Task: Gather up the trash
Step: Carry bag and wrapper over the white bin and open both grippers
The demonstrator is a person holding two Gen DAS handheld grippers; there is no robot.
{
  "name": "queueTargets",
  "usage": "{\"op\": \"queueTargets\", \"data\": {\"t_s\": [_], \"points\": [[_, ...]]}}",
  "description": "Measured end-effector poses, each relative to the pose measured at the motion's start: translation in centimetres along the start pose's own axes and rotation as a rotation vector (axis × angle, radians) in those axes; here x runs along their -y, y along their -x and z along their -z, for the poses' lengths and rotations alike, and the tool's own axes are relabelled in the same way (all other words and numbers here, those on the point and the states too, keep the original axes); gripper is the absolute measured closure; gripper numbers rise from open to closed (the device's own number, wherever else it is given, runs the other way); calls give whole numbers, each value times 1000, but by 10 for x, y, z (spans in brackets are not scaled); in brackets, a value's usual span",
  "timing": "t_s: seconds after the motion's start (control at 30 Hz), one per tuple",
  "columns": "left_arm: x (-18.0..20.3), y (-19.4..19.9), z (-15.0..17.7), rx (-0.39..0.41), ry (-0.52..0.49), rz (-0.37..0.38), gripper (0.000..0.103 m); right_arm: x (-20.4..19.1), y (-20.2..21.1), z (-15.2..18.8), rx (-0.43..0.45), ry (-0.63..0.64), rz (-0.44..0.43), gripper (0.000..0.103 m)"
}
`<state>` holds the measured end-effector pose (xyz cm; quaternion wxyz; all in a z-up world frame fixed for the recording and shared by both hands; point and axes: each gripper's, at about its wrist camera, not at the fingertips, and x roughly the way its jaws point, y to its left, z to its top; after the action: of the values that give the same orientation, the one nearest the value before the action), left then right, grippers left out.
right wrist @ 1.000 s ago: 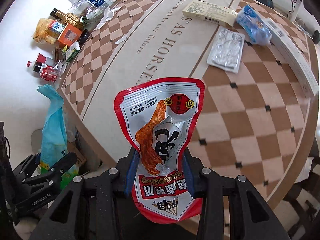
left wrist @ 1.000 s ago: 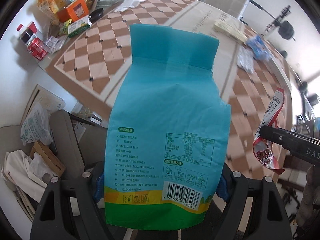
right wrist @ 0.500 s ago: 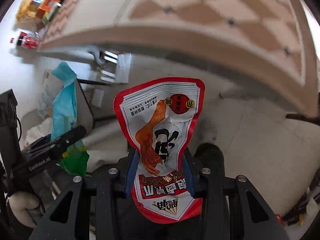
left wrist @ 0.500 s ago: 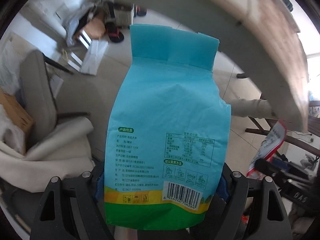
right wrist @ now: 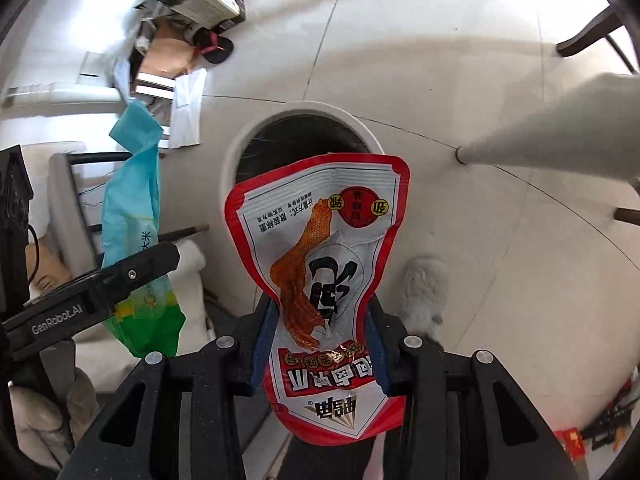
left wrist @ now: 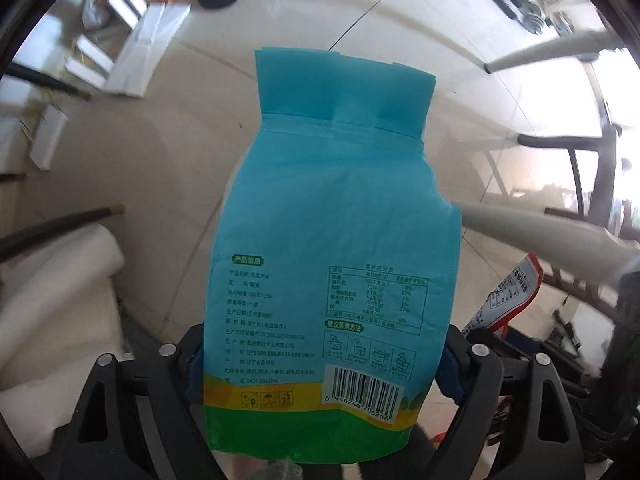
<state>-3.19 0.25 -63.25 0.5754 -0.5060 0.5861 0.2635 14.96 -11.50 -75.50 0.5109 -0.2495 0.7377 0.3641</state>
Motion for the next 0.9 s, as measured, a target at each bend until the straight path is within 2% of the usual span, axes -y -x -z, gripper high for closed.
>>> {"op": "queueTargets", "data": {"t_s": [0.1, 0.2, 0.27, 0.33, 0.47, 0.53, 0.67, 0.77, 0.9], "points": [[-16, -23, -9, -28, 58, 28, 7, 12, -31, -19, -34, -17, -27, 56], [-23, -24, -8, -20, 80, 28, 7, 17, -56, -31, -72, -28, -53, 45], [-22, -21, -4, -8, 84, 8, 7, 13, -61, -36, -61, -12, -59, 39], [-17, -12, 6, 25, 71, -38, 7, 14, -61, -36, -46, 2, -48, 16], [-6, 6, 20, 102, 31, -188, 7, 9, -49, -43, -18, 13, 27, 0], [-4, 13, 26, 111, 31, -215, 7, 6, -39, -41, 3, 31, 100, 0], [5, 29, 38, 111, 17, -243, 7, -6, -22, -39, 24, 64, 188, 0], [13, 45, 48, 116, 5, -255, 7, -12, -5, -34, 42, 81, 224, 0], [18, 68, 57, 124, -9, -251, 7, -16, 26, -22, 65, 78, 219, 0]]}}
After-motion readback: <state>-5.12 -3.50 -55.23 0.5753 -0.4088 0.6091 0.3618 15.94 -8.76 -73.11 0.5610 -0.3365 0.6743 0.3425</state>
